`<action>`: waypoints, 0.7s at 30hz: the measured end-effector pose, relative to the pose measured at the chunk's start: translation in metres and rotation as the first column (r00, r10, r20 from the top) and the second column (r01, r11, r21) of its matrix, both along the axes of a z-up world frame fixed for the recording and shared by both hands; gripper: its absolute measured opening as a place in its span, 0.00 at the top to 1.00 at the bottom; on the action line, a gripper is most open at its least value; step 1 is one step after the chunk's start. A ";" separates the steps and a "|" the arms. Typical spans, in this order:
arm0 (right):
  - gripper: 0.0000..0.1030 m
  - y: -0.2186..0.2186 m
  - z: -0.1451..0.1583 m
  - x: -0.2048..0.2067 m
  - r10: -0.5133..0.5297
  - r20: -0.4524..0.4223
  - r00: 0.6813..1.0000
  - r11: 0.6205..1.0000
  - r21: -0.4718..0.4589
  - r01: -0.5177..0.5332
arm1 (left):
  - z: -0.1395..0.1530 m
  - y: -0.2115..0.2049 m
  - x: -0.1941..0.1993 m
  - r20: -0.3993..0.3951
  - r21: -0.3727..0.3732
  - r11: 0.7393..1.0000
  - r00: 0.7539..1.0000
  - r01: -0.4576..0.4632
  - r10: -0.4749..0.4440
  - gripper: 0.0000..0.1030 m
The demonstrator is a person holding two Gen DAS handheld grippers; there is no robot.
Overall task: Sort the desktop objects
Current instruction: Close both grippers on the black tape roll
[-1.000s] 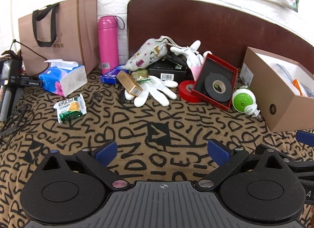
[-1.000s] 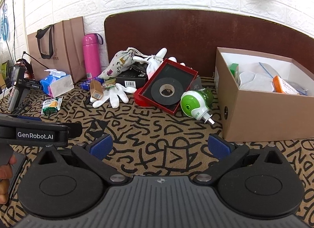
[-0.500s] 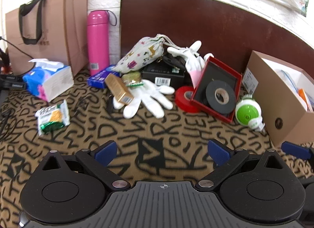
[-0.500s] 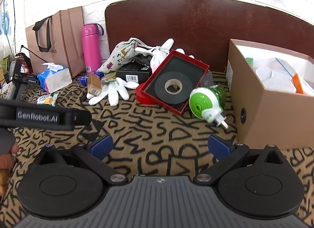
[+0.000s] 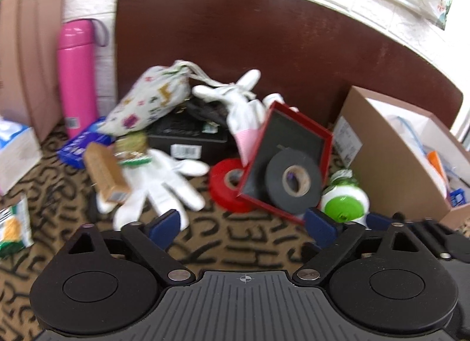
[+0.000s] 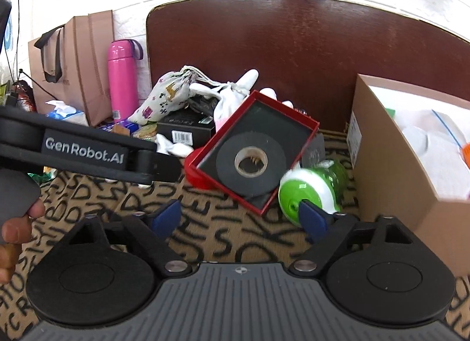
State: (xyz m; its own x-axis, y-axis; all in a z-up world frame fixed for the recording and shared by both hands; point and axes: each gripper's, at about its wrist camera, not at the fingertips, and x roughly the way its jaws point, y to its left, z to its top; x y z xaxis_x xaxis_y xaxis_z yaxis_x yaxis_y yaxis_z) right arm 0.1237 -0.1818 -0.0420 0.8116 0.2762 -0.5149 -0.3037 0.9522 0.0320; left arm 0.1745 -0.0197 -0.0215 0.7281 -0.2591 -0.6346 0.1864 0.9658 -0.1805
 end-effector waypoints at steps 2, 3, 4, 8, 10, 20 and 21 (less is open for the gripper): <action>0.26 0.000 0.000 0.010 0.004 0.004 1.000 1.000 0.012 -0.004 | 0.001 -0.004 0.010 -0.003 -0.015 1.000 1.000 0.027 -0.027 0.15; 0.28 0.000 0.000 0.014 0.004 0.012 1.000 1.000 0.008 -0.004 | 0.002 -0.007 0.016 -0.002 -0.021 0.999 0.999 0.041 -0.041 0.17; 0.30 0.001 0.000 0.018 0.005 0.020 1.000 1.000 -0.004 -0.005 | 0.002 -0.010 0.021 -0.004 -0.027 0.998 0.999 0.054 -0.054 0.19; 0.37 0.001 -0.001 0.031 -0.010 0.049 0.999 0.998 -0.058 0.013 | 0.000 -0.023 0.039 -0.018 -0.034 0.994 0.994 0.105 -0.106 0.31; 0.40 0.001 -0.002 0.037 -0.014 0.059 0.998 0.998 -0.064 0.018 | -0.004 -0.029 0.048 -0.022 -0.031 0.993 0.993 0.113 -0.114 0.37; 0.58 0.002 -0.010 0.063 -0.042 0.051 0.998 0.995 -0.091 0.046 | -0.010 -0.047 0.077 -0.037 -0.044 0.985 0.985 0.166 -0.168 0.64; 0.60 0.002 -0.010 0.065 -0.040 0.051 0.998 0.995 -0.089 0.045 | -0.010 -0.048 0.079 -0.035 -0.040 0.984 0.984 0.172 -0.173 0.63</action>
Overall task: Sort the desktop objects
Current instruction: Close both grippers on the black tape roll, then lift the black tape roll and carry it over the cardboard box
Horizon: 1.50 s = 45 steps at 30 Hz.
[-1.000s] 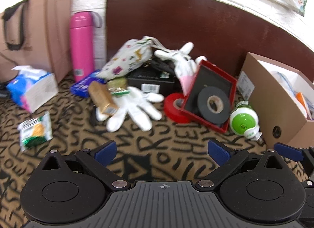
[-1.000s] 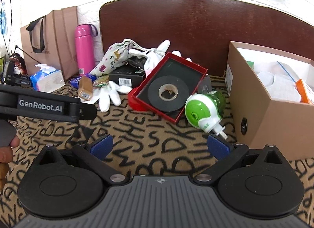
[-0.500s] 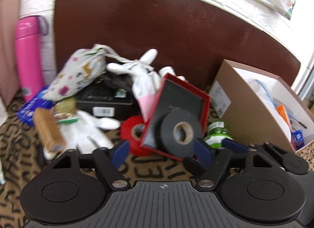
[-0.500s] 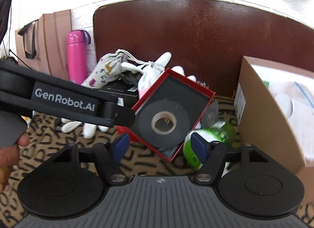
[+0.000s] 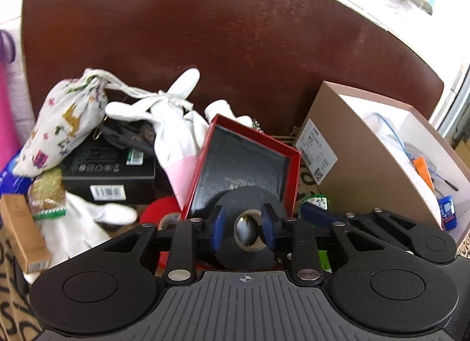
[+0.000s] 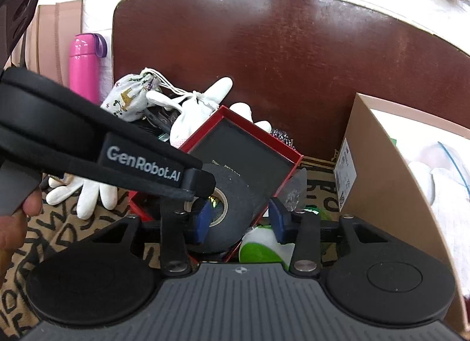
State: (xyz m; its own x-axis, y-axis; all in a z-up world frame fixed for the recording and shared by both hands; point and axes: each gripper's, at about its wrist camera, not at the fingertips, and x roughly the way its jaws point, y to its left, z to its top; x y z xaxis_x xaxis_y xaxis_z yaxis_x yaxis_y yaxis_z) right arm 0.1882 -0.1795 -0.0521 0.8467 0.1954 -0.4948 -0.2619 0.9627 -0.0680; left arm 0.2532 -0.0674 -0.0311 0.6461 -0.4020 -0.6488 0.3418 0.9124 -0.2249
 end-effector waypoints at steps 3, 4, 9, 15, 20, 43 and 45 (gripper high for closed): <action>0.69 0.001 -0.001 0.004 0.015 0.005 1.000 1.000 -0.009 -0.015 | 0.001 -0.001 0.003 0.008 0.006 1.000 1.000 0.011 -0.011 0.58; 0.70 0.002 -0.002 0.006 0.016 0.004 1.000 1.000 -0.013 -0.016 | 0.001 -0.002 0.003 0.012 0.009 1.000 1.000 0.016 -0.016 0.58; 0.69 0.003 -0.010 0.018 0.017 -0.030 0.999 1.000 0.010 -0.017 | 0.001 -0.010 0.006 0.001 0.033 0.996 0.996 0.084 -0.084 0.61; 0.70 0.000 -0.013 0.015 0.035 -0.020 0.999 0.999 0.021 -0.035 | -0.006 -0.002 -0.007 0.001 -0.022 1.000 1.000 0.021 -0.021 0.38; 0.70 -0.005 -0.012 0.011 0.000 -0.041 0.999 0.997 0.073 0.003 | -0.013 0.005 -0.019 0.011 0.041 0.997 0.997 -0.073 0.072 0.29; 0.70 -0.003 -0.012 -0.005 -0.008 -0.036 0.999 0.998 0.062 0.010 | -0.029 0.000 -0.014 -0.033 0.021 0.996 0.996 -0.087 0.088 0.72; 0.70 -0.004 -0.009 -0.007 -0.005 -0.034 0.999 0.998 0.062 0.007 | -0.027 0.003 -0.015 -0.047 0.002 0.995 0.994 -0.095 0.095 0.72</action>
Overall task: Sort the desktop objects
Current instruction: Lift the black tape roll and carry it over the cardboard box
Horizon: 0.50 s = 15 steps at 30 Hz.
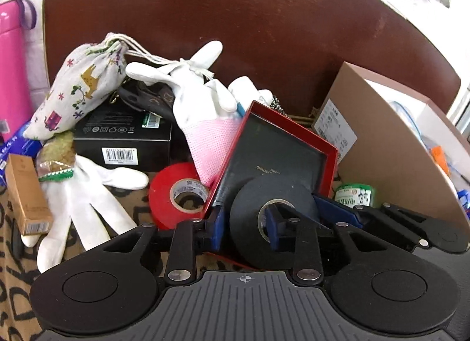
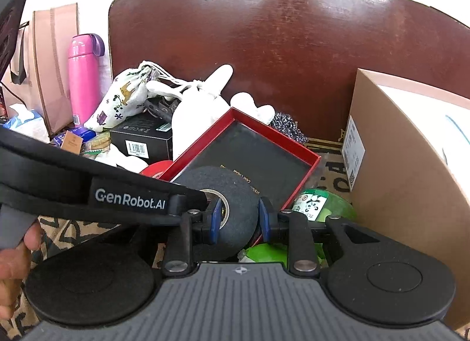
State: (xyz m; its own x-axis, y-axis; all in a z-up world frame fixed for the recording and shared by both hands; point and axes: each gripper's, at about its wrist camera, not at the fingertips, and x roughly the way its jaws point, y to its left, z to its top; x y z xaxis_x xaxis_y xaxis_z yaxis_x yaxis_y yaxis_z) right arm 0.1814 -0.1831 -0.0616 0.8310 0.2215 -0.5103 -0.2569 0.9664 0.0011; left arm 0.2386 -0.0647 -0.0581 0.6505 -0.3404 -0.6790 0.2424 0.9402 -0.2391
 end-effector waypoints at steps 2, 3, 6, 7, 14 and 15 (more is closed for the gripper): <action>0.70 -0.001 0.004 -0.005 0.006 0.024 1.000 1.000 -0.007 -0.006 | 0.005 0.004 -0.006 0.007 -0.028 1.000 1.000 -0.008 0.008 0.72; 0.70 -0.001 0.008 -0.009 0.011 0.041 0.999 1.000 -0.010 -0.011 | 0.010 0.004 -0.010 0.021 -0.029 1.000 1.000 -0.011 0.011 0.72; 0.70 -0.003 0.021 -0.024 0.018 0.092 0.996 1.000 -0.003 -0.018 | 0.028 0.004 -0.030 0.084 -0.012 1.000 0.996 -0.012 0.013 0.72; 0.70 -0.004 0.026 -0.031 0.022 0.103 0.994 1.000 0.001 -0.022 | 0.033 0.005 -0.037 0.094 -0.012 1.000 0.996 -0.009 0.011 0.72; 0.70 -0.007 0.038 -0.094 0.055 0.042 0.998 0.998 -0.032 -0.053 | 0.038 0.004 -0.102 0.038 -0.008 1.000 0.999 0.011 -0.010 0.71; 0.70 -0.007 0.036 -0.107 0.064 0.036 0.997 0.997 -0.046 -0.063 | 0.034 0.005 -0.113 0.018 -0.011 1.000 1.000 0.020 -0.020 0.71</action>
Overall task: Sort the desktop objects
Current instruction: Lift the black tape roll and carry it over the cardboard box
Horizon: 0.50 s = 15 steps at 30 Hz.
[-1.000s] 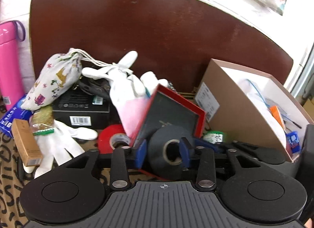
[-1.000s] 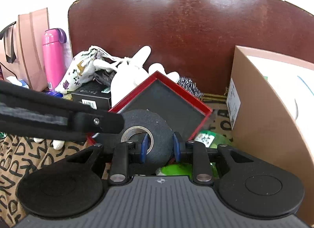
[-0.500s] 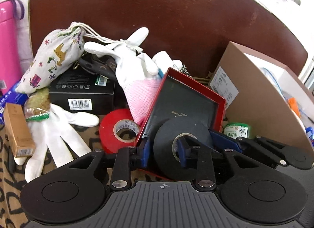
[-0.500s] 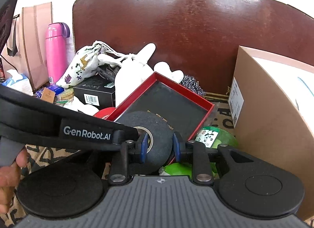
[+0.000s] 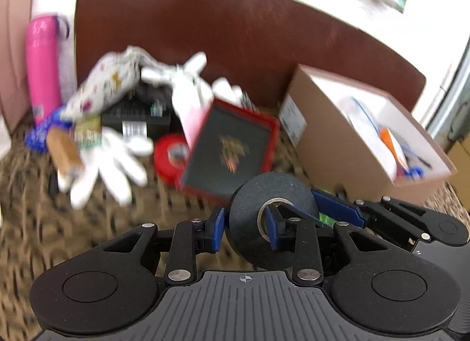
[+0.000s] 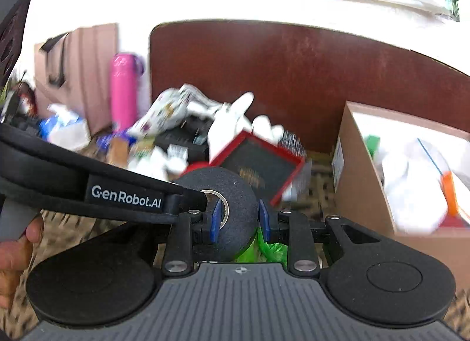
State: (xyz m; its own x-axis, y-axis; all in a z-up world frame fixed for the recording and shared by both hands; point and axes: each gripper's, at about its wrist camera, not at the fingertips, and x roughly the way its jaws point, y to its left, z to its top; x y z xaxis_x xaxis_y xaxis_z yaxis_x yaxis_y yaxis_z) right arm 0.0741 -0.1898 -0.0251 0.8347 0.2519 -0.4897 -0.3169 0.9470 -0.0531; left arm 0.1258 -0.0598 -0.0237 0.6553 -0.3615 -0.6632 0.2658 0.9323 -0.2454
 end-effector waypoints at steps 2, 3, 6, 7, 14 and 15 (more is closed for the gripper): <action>0.70 -0.004 -0.005 -0.018 0.007 -0.059 0.998 1.000 0.001 -0.007 | -0.009 0.001 -0.019 -0.044 -0.002 1.000 0.999 0.002 -0.002 0.70; 0.70 -0.007 -0.009 -0.023 0.006 -0.085 0.996 1.000 0.017 -0.005 | -0.014 0.001 -0.027 -0.066 -0.008 1.000 0.998 -0.004 0.004 0.70; 0.70 -0.013 -0.019 -0.044 0.004 -0.130 0.991 1.000 0.023 -0.001 | -0.027 -0.001 -0.047 -0.113 -0.016 1.000 0.994 -0.001 -0.001 0.70; 0.70 -0.014 -0.023 -0.049 0.008 -0.149 0.989 1.000 0.018 -0.005 | -0.032 -0.002 -0.053 -0.127 -0.008 1.000 0.992 0.004 -0.005 0.69; 0.60 -0.022 -0.041 -0.067 -0.007 -0.203 0.979 0.997 0.070 0.022 | -0.048 -0.002 -0.065 -0.169 0.007 1.000 0.986 0.003 -0.002 0.55; 0.59 -0.023 -0.041 -0.069 -0.005 -0.197 0.980 0.997 0.069 0.019 | -0.048 -0.002 -0.066 -0.163 0.015 1.000 0.987 0.010 -0.007 0.53</action>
